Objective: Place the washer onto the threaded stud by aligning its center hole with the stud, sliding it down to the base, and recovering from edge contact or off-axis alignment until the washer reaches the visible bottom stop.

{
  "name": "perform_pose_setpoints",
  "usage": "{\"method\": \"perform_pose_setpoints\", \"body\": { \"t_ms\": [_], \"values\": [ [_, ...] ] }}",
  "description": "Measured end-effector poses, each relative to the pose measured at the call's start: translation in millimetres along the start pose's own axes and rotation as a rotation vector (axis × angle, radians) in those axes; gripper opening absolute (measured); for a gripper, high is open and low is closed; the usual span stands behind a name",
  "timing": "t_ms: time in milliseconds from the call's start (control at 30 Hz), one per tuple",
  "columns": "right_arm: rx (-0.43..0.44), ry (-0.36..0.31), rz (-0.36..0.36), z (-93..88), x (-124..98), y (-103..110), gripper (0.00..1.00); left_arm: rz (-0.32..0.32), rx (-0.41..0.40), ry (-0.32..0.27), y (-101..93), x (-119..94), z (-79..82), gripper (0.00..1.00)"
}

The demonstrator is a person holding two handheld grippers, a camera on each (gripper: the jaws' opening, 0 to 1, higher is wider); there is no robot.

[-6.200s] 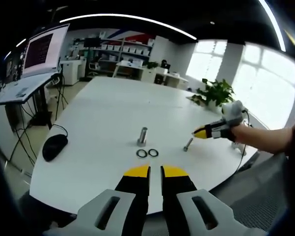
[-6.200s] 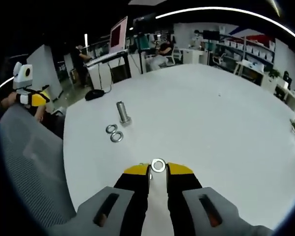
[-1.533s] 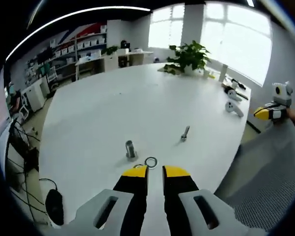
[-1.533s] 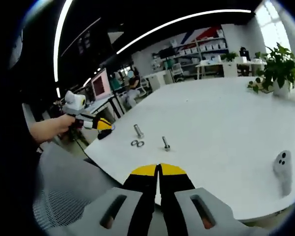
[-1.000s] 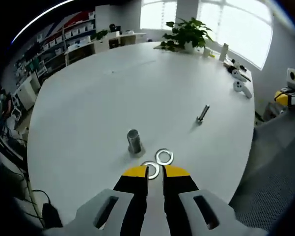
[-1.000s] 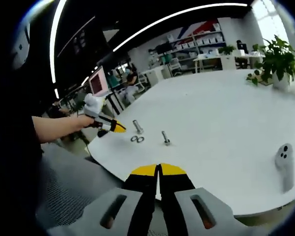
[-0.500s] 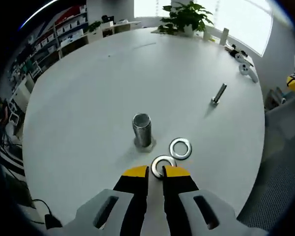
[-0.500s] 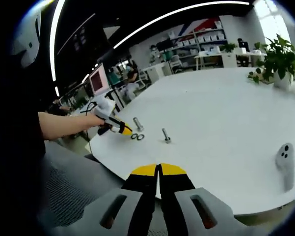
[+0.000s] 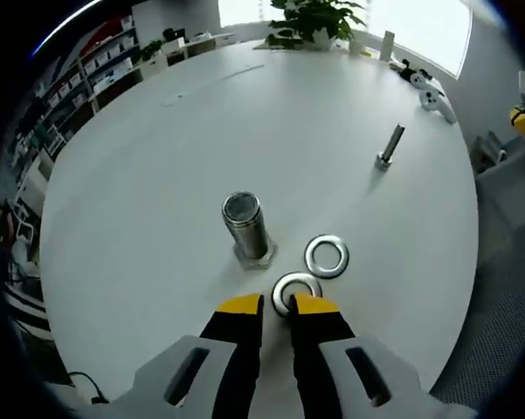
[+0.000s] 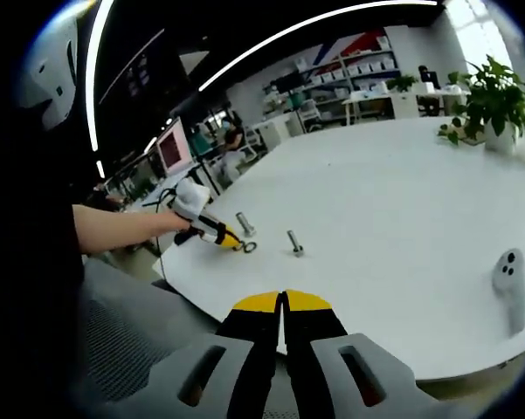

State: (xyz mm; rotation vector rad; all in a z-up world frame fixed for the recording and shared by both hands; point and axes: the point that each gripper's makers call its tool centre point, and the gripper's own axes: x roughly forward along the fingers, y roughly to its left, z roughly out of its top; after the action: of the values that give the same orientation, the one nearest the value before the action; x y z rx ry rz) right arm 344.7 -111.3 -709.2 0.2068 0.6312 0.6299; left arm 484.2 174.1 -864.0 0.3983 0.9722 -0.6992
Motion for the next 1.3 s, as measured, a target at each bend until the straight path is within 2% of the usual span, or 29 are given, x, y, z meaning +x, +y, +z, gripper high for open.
{"method": "perform_pose_setpoints", "body": {
  "t_ms": [133, 200, 367, 433, 500, 633, 667, 900, 967, 1100, 1300],
  "values": [
    [0.006, -0.005, 0.001, 1.5, 1, 0, 0.04, -0.001, 0.007, -0.015, -0.1, 1, 2.5, 0.11],
    [0.009, -0.004, 0.006, 1.9, 1, 1, 0.04, 0.000, 0.050, -0.020, 0.0, 2, 4.0, 0.11],
    [0.010, -0.005, 0.014, 1.8, 1, 1, 0.04, 0.000, 0.032, -0.038, -0.2, 4, 6.4, 0.14],
    [0.010, -0.005, 0.016, 2.2, 2, 1, 0.04, -0.001, 0.032, -0.034, -1.5, 4, 6.4, 0.07],
    [0.010, -0.003, 0.017, 2.0, 2, 1, 0.04, 0.018, 0.073, -0.023, 0.9, 2, 6.5, 0.03],
    [0.006, 0.001, 0.025, 1.9, 3, 3, 0.04, 0.007, 0.033, -0.017, -2.7, 0, 6.4, 0.02],
    [0.005, 0.000, 0.026, 2.1, 3, 3, 0.04, -0.009, -0.013, -0.017, -6.9, -1, 4.8, 0.02],
    [0.008, -0.008, 0.025, 3.6, 2, 3, 0.04, -0.004, -0.030, -0.031, -8.6, -12, 2.0, 0.02],
    [0.009, -0.011, 0.025, 4.1, 2, 3, 0.04, 0.003, -0.034, -0.043, -7.6, -17, 3.6, 0.02],
    [0.007, -0.016, 0.023, 4.6, 2, 3, 0.04, -0.007, -0.100, -0.089, -9.1, -27, 9.8, 0.02],
    [0.009, -0.021, 0.023, 5.1, 1, 3, 0.04, -0.002, -0.104, -0.113, -10.4, -42, 18.4, 0.02]
  ]
}}
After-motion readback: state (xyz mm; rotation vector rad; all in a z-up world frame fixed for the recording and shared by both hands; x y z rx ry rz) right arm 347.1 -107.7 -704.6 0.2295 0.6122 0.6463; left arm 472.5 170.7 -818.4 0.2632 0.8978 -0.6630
